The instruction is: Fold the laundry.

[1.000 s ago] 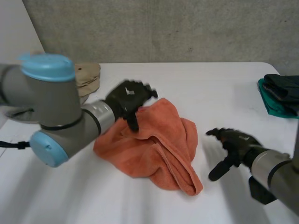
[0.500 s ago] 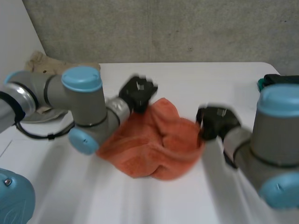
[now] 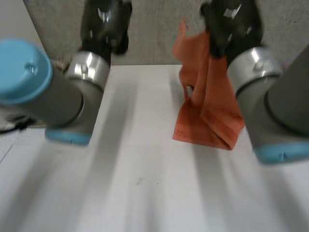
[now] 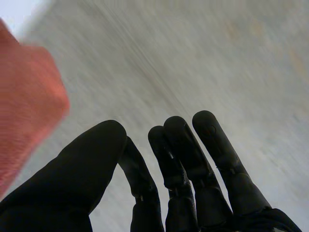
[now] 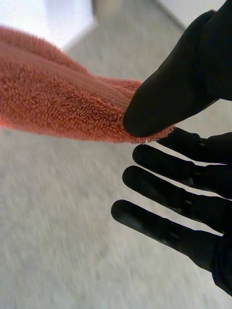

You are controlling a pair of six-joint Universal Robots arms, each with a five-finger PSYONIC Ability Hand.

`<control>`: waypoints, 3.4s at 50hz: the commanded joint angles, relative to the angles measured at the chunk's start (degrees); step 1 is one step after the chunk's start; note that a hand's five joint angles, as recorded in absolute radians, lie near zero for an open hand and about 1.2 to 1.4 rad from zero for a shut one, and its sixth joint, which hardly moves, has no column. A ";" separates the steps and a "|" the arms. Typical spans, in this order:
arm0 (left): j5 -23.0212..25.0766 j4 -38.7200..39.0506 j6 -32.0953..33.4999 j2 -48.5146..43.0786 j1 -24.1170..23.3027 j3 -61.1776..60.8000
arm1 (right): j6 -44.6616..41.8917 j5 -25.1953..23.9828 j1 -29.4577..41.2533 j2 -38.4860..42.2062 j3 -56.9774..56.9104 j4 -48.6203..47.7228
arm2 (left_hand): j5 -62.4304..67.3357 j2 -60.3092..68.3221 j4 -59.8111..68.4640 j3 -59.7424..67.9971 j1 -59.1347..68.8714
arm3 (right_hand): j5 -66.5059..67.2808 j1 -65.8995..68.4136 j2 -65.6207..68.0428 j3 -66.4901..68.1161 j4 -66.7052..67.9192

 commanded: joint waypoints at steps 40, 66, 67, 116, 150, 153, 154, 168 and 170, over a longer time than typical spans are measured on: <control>16.43 -19.81 -23.74 -20.57 -4.10 1.48 | 2.04 -4.37 5.96 -6.46 19.63 4.05 | 6.37 4.64 4.53 4.93 6.98 | 13.02 16.33 12.43 11.82 11.41; 3.42 -19.91 -14.36 8.34 -0.41 -12.83 | 10.57 -3.40 -9.06 -6.20 18.22 10.19 | 13.16 11.42 11.32 11.72 13.77 | -56.98 -53.67 -57.57 -58.18 -58.59; 3.42 -19.73 -14.36 8.86 -0.50 -13.18 | 11.70 -3.83 -10.99 -6.37 18.22 13.68 | 13.16 11.42 11.32 11.72 13.77 | -56.98 -53.67 -57.57 -58.18 -58.59; 3.33 -17.97 -14.36 10.72 0.91 -14.85 | 17.43 -7.89 -11.36 28.08 3.37 10.64 | 13.16 11.42 11.32 11.72 13.77 | 12.46 15.76 11.86 11.26 10.84; 10.80 -26.15 -2.42 13.73 7.85 -12.93 | -15.71 -6.65 -17.07 8.80 -22.55 46.08 | 13.16 11.42 11.32 11.72 13.77 | 13.02 16.33 12.43 11.82 11.41; 9.05 -21.50 3.56 5.55 7.85 -6.17 | -15.71 -6.04 -16.72 14.18 -26.59 43.09 | 13.16 11.42 11.32 11.72 13.77 | 13.02 16.33 12.43 11.82 11.41; 8.52 -19.92 4.53 4.22 7.68 -4.32 | -15.53 -5.25 -16.46 16.98 -30.26 40.64 | 13.16 11.42 11.32 11.72 13.77 | 13.02 16.33 12.43 11.82 11.41; 4.56 11.74 -0.21 5.44 8.29 11.43 | -14.04 -4.97 -16.45 14.47 -41.64 9.68 | 13.16 11.42 11.32 11.72 13.77 | 13.02 16.33 12.43 11.82 11.41; 4.21 9.82 -0.56 7.19 8.73 9.07 | -13.86 -9.27 -16.72 11.65 -39.36 10.73 | 13.16 11.42 11.32 11.72 13.77 | 13.02 16.33 12.43 11.82 11.41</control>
